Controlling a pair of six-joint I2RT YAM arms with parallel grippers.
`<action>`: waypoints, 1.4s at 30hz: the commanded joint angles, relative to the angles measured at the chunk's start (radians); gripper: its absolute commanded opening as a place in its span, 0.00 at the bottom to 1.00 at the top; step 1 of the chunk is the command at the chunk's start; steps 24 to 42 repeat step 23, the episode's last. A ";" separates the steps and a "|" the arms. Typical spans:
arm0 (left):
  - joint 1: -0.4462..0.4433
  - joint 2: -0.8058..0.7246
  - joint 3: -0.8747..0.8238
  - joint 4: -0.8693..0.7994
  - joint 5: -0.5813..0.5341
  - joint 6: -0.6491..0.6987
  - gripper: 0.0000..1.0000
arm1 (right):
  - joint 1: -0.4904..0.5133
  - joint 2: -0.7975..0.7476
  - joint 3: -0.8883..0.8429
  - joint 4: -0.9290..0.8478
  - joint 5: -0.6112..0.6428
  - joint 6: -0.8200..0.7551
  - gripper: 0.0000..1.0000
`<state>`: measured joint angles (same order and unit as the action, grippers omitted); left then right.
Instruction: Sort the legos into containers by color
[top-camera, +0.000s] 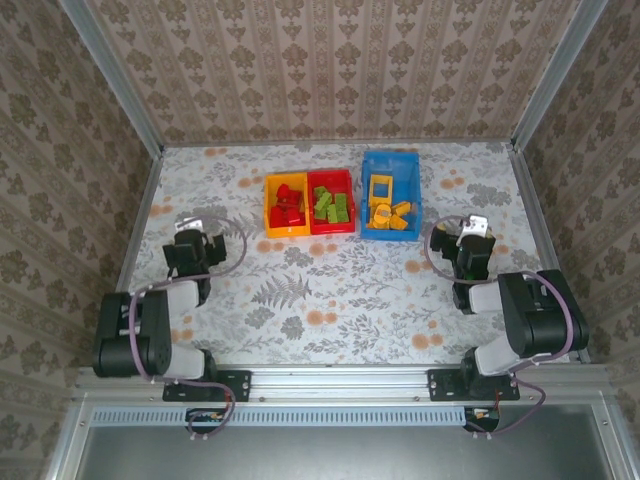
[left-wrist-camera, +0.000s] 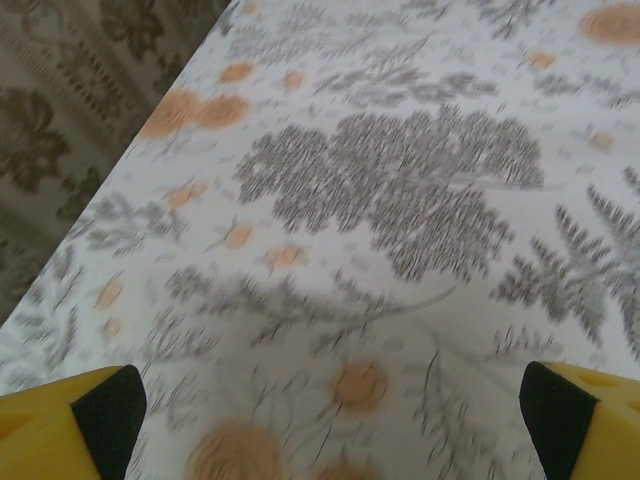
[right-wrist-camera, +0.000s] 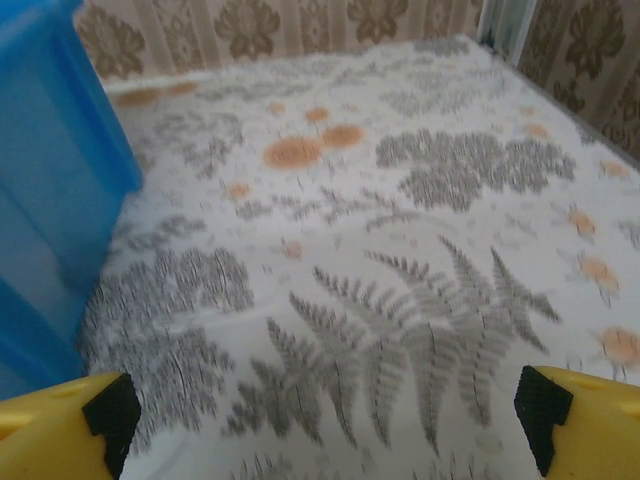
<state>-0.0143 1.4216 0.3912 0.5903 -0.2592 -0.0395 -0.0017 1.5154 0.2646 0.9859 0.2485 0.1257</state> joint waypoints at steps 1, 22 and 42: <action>-0.026 0.075 0.035 0.193 0.087 0.054 1.00 | 0.008 0.012 -0.004 0.141 0.005 -0.008 1.00; -0.018 0.114 0.008 0.269 0.136 0.066 1.00 | 0.039 0.016 0.110 -0.066 -0.011 -0.055 1.00; -0.019 0.112 0.007 0.273 0.136 0.066 1.00 | 0.039 0.014 0.101 -0.052 -0.004 -0.051 1.00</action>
